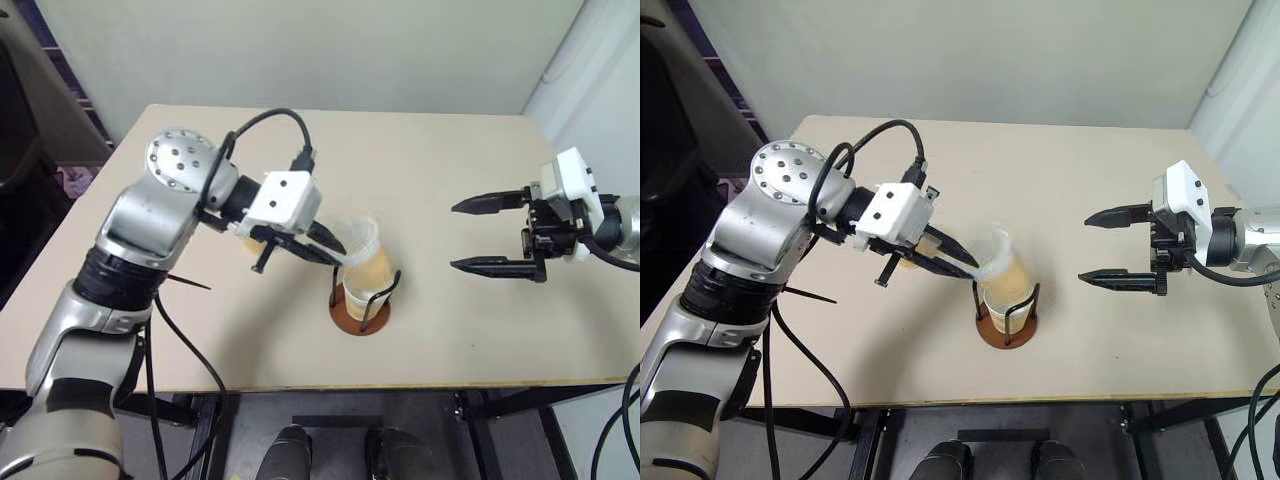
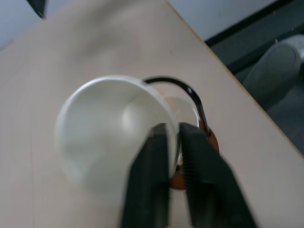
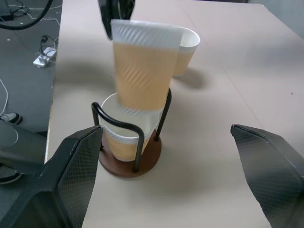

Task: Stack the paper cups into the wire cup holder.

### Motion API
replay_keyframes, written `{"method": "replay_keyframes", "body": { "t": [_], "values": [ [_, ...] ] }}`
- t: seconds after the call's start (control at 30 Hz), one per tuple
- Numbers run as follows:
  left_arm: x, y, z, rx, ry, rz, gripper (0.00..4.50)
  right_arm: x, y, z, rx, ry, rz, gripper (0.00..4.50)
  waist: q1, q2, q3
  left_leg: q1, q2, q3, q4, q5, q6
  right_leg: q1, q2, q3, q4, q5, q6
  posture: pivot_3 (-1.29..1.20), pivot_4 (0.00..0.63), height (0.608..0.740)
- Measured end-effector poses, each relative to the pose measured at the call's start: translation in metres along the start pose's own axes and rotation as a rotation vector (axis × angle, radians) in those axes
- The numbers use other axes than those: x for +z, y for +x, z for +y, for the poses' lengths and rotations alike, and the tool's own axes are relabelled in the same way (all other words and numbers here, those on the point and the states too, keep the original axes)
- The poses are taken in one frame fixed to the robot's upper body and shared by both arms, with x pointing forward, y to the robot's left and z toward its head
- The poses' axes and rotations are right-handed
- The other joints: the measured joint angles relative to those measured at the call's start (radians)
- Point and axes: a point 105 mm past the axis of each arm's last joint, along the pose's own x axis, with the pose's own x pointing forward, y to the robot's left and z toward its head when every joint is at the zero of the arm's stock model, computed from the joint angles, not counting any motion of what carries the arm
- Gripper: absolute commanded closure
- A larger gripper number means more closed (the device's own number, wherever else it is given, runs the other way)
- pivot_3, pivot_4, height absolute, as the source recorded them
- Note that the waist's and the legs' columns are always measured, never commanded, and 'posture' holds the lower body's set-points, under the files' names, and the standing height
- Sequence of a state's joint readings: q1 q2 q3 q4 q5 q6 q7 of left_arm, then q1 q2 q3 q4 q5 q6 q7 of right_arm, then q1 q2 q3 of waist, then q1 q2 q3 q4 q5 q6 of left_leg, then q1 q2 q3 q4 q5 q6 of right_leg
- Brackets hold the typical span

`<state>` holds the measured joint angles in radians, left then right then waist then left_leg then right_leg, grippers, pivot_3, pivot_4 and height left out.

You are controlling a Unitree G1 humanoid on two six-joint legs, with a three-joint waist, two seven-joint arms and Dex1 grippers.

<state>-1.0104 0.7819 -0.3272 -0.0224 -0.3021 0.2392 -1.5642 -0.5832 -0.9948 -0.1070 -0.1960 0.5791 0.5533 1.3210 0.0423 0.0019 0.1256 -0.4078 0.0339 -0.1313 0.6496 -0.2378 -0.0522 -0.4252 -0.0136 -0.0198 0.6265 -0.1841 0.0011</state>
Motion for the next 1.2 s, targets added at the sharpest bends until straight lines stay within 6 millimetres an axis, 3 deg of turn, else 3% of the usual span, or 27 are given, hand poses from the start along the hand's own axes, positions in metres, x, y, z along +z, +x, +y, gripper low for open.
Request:
{"method": "replay_keyframes", "body": {
  "t": [0.17, 0.33, 0.4, 0.47, 0.57, 0.63, 0.73, 0.93, 1.07, 1.2],
  "values": [
    [0.0, 0.002, 0.0, 0.0, 0.003, 0.004, 1.21, 0.001, 0.0, 0.0, 0.004, 0.0, -0.006, 0.0, 0.005, 0.0, 0.0, 0.0, 0.0, 0.0, 0.0, -0.001, 0.002, 0.0, 0.0, 0.0, 0.0, 0.0, 0.0, 0.0, 0.15, 0.74],
    [0.002, 0.007, 0.006, 0.033, 0.014, -0.016, 1.21, 0.003, -0.001, -0.002, -0.002, -0.007, -0.011, 0.0, 0.006, 0.0, 0.0, 0.0, -0.001, 0.0, 0.002, -0.001, 0.003, 0.0, -0.001, 0.0, 0.001, 0.0, 0.001, 0.0, 0.15, 0.74],
    [0.001, 0.006, 0.02, 0.12, -0.007, -0.032, 1.21, 0.005, -0.001, -0.003, -0.003, -0.013, -0.015, 0.0, 0.007, 0.0, 0.0, 0.0, -0.001, 0.0, 0.003, -0.001, 0.003, 0.0, -0.001, 0.0, 0.001, 0.001, 0.001, 0.0, 0.15, 0.74],
    [-0.004, -0.011, 0.035, 0.241, -0.046, -0.011, 1.21, 0.009, 0.0, -0.004, 0.006, -0.026, -0.028, 0.0, 0.006, 0.0, 0.0, 0.0, -0.001, 0.0, 0.003, -0.001, 0.003, 0.0, -0.001, 0.0, 0.001, 0.001, 0.002, 0.0, 0.15, 0.74],
    [-0.023, -0.057, 0.036, 0.386, -0.111, 0.091, 1.21, 0.015, 0.002, -0.002, 0.032, -0.037, -0.063, 0.0, -0.013, 0.001, 0.0, 0.003, 0.001, 0.003, 0.001, -0.001, 0.003, 0.0, 0.0, 0.001, 0.001, 0.0, 0.001, 0.0, 0.15, 0.74],
    [-0.043, -0.088, 0.022, 0.446, -0.17, 0.206, 1.21, 0.019, 0.007, -0.002, 0.049, -0.048, -0.084, 0.0, -0.022, 0.002, 0.0, 0.004, 0.001, 0.004, -0.001, -0.001, 0.002, 0.0, 0.002, 0.003, 0.0, -0.001, 0.001, 0.0, 0.15, 0.74],
    [-0.079, -0.117, -0.005, 0.47, -0.298, 0.345, 1.21, 0.021, 0.017, -0.016, 0.008, -0.059, -0.093, 0.0, -0.025, 0.002, 0.0, 0.006, 0.001, 0.003, -0.002, -0.001, 0.002, -0.001, 0.003, 0.008, 0.001, -0.002, 0.001, 0.0, 0.15, 0.74],
    [-0.118, -0.124, -0.017, 0.495, -0.39, 0.429, 1.21, 0.006, 0.037, -0.035, -0.065, -0.054, -0.042, 0.0, 0.007, 0.002, 0.0, 0.0, -0.002, 0.001, -0.001, -0.003, 0.006, -0.006, 0.0, 0.014, 0.004, -0.001, 0.001, 0.0, 0.15, 0.74],
    [-0.139, -0.101, -0.015, 0.46, -0.43, 0.41, 1.21, 0.005, 0.037, -0.035, -0.064, -0.057, -0.035, 0.0, 0.01, 0.002, 0.0, -0.003, -0.003, 0.003, 0.0, -0.003, 0.008, -0.009, -0.002, 0.016, 0.003, 0.0, 0.003, 0.0, 0.15, 0.74],
    [-0.146, -0.087, -0.009, 0.432, -0.428, 0.394, 1.21, 0.005, 0.037, -0.032, -0.06, -0.065, -0.026, 0.0, 0.006, 0.002, 0.0, -0.005, -0.003, 0.004, 0.001, -0.002, 0.006, -0.012, -0.001, 0.016, 0.002, 0.001, 0.004, 0.0, 0.15, 0.74]
  ]
}}
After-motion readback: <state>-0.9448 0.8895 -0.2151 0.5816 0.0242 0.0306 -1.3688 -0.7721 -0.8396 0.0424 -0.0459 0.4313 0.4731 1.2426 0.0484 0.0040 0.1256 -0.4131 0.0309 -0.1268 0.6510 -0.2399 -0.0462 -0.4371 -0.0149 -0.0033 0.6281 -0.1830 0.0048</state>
